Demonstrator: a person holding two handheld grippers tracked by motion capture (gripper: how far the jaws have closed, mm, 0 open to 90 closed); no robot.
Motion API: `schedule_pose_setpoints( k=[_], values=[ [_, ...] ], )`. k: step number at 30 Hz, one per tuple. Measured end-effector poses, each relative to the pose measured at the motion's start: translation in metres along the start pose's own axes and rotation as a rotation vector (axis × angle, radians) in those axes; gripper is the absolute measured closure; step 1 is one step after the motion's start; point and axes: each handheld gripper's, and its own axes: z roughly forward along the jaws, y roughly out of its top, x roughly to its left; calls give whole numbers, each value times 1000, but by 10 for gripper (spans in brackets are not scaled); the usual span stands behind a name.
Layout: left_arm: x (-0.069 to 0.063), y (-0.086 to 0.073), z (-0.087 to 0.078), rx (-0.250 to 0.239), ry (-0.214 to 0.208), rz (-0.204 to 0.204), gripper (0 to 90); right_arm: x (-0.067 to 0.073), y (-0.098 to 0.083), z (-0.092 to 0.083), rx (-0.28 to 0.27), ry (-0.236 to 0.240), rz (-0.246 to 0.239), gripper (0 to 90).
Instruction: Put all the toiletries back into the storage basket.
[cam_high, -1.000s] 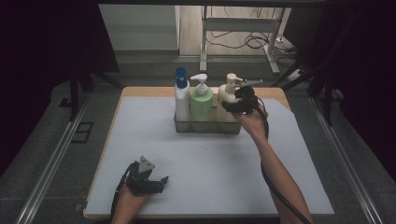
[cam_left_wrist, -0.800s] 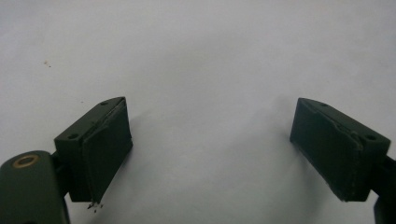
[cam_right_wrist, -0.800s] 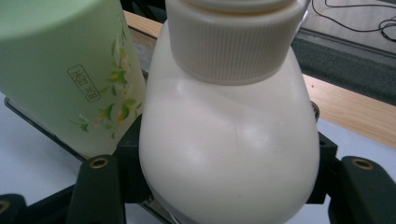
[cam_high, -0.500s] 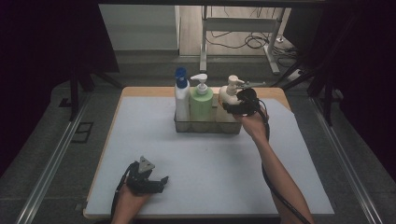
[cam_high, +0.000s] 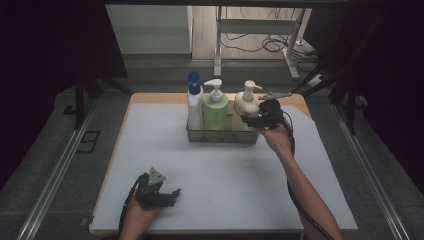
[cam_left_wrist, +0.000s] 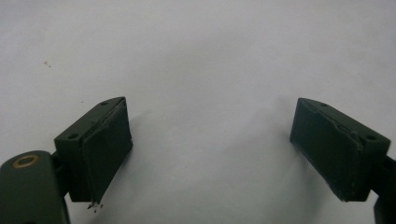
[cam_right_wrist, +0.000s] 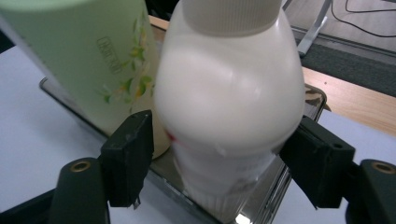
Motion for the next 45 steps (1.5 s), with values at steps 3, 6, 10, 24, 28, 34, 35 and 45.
schedule_pose_setpoints(
  k=[3, 6, 10, 24, 28, 34, 35, 45],
  values=[
    [0, 0, 0, 0, 1, 0, 123, 1, -3, -6, 2, 9, -13, 255],
    [0, 0, 0, 0, 0, 0, 123, 1, -6, -12, 6, 16, -19, 256],
    [0, 0, 0, 3, 0, 3, 123, 1, -10, -20, 15, 24, -32, 311],
    [0, 0, 0, 0, 1, 1, 123, -12, -28, -42, 34, -1, -47, 690],
    [0, 0, 0, 1, 1, 1, 123, -18, -29, -38, 33, -22, -35, 768],
    [0, 0, 0, 2, 1, 3, 123, -25, -26, -26, 43, -49, -20, 890],
    [0, 0, 0, 4, 1, 5, 123, -27, -26, -24, 46, -57, -18, 894],
    [0, 0, 0, 1, 1, 0, 123, -39, -19, -1, 61, -60, 7, 896]
  ],
)
